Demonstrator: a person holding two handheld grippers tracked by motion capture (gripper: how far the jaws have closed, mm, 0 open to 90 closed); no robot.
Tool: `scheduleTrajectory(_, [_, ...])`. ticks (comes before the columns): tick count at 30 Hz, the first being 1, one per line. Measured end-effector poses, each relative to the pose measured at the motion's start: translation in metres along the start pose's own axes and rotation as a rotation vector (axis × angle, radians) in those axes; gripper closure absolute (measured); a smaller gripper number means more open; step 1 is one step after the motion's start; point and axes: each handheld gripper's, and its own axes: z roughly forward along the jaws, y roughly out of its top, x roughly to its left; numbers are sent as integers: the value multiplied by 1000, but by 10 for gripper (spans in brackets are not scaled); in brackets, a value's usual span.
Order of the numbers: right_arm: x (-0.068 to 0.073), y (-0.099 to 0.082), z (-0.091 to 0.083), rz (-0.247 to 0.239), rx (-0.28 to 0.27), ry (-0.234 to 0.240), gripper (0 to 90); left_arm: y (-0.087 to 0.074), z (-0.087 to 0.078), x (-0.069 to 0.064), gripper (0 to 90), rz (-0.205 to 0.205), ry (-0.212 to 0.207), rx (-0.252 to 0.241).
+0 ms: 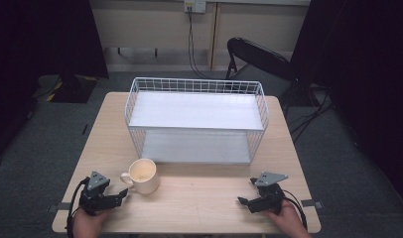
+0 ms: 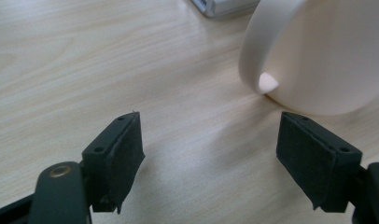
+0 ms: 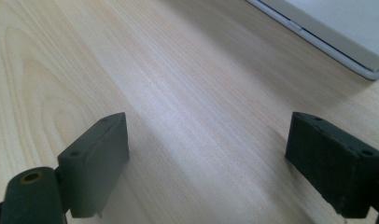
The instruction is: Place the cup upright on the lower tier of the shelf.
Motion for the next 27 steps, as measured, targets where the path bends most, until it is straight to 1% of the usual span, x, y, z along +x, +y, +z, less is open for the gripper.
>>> scheduleTrajectory(2, [0,0,0,0,0,0,126,3,-3,-2,229,-5,3,-12])
scheduleTrajectory(3, [0,0,0,-1,0,0,126,4,-3,-2,229,4,4,-10])
scheduleTrajectory(6, [0,0,0,0,0,0,126,8,-4,-6,230,-6,23,-16])
scheduleTrajectory(8, [0,0,0,0,0,0,126,9,-4,-6,240,0,28,-16])
scheduleTrajectory(10, [0,0,0,0,0,0,126,12,-4,-9,262,5,29,-32])
scheduleTrajectory(12, [0,0,0,0,0,0,126,13,-4,-10,286,1,32,-37])
scheduleTrajectory(13, [0,0,0,0,0,0,126,15,-4,-12,307,3,34,-51])
scheduleTrajectory(15, [0,0,0,0,0,0,126,16,-5,-12,329,-2,37,-60])
scheduleTrajectory(16, [0,0,0,0,0,0,126,17,-6,-11,346,4,43,-60])
scheduleTrajectory(17, [0,0,0,0,0,0,126,17,-6,-11,359,-1,44,-71])
scheduleTrajectory(19, [0,0,0,0,0,0,126,18,-7,-11,364,-14,47,-77])
scheduleTrajectory(21, [0,0,0,0,0,0,126,19,-8,-11,391,-31,40,-93])
scheduleTrajectory(23, [0,0,0,0,0,0,126,20,-8,-10,397,-31,41,-95])
scheduleTrajectory(25, [0,0,0,0,0,0,126,22,-8,-11,396,-47,40,-103])
scheduleTrajectory(27, [0,0,0,0,0,0,126,22,-8,-11,396,-50,42,-103])
